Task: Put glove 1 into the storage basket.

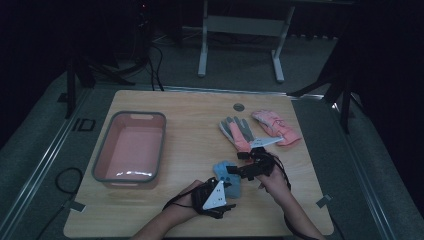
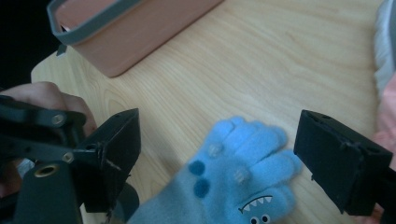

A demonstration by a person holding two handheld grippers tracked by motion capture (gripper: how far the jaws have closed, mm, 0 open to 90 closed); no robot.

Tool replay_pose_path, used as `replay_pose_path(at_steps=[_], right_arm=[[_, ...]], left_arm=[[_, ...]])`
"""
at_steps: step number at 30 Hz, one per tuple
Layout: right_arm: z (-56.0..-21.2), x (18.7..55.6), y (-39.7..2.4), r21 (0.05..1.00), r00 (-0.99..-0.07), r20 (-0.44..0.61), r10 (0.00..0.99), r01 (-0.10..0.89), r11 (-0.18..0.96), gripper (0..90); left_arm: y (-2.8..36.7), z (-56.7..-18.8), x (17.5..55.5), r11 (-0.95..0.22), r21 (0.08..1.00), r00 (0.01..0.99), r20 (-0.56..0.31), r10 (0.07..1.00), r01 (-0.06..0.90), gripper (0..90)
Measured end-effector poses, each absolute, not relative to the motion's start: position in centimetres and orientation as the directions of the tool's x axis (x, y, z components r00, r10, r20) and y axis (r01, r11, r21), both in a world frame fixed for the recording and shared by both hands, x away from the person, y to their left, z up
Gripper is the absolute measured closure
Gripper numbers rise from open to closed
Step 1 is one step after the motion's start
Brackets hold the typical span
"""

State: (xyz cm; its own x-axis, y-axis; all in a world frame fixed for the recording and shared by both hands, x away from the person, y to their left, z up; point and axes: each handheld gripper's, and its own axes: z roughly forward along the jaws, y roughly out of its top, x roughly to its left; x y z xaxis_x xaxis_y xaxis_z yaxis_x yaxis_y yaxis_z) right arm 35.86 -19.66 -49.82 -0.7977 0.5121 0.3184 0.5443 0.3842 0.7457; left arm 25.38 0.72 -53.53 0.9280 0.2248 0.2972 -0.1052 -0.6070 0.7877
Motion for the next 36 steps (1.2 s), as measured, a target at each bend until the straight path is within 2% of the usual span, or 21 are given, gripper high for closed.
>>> replay_pose_path(at_steps=[4,8,11,18,23,25,27,28,36], right_arm=[[-51.0,36.1,-19.1,0.725,-0.793,0.329,0.512,0.56,0.401,16.0],[-52.1,36.4,-18.9,0.702,-0.778,0.345,0.526,0.586,0.405,15.1],[-52.9,36.5,-18.7,0.691,-0.77,0.328,0.547,0.591,0.416,14.5],[-54.8,36.0,-17.9,0.651,-0.752,0.242,0.613,0.594,0.472,13.8],[-55.1,35.6,-17.8,0.665,-0.781,0.186,0.596,0.547,0.509,12.8],[-55.2,35.2,-17.6,0.666,-0.807,0.132,0.575,0.502,0.552,17.8],[-55.1,35.1,-17.6,0.666,-0.813,0.127,0.568,0.494,0.559,21.2],[-55.0,35.1,-17.6,0.665,-0.82,0.139,0.556,0.493,0.56,30.3],[-55.0,35.4,-17.8,0.649,-0.808,0.28,0.518,0.557,0.518,66.4]], left_arm=[[0.4,-54.1,25.9,-0.632,0.769,0.932,0.294,0.209,-0.101,42.1],[-0.3,-54.3,25.6,-0.668,0.733,0.913,0.351,0.207,-0.13,42.1],[-0.6,-54.6,25.8,-0.686,0.716,0.912,0.357,0.201,-0.129,42.2],[-0.8,-55.3,26.6,-0.699,0.711,0.926,0.312,0.213,-0.079,47.0],[-0.5,-55.5,27.0,-0.69,0.722,0.934,0.277,0.227,-0.046,54.1],[-0.2,-55.6,27.2,-0.692,0.721,0.935,0.272,0.23,-0.039,59.8],[-0.1,-55.5,27.4,-0.694,0.719,0.936,0.267,0.23,-0.034,62.2],[-0.1,-55.5,27.6,-0.691,0.722,0.938,0.257,0.234,-0.026,66.3],[0.2,-55.3,28.2,-0.665,0.745,0.942,0.191,0.274,0.042,76.9]])
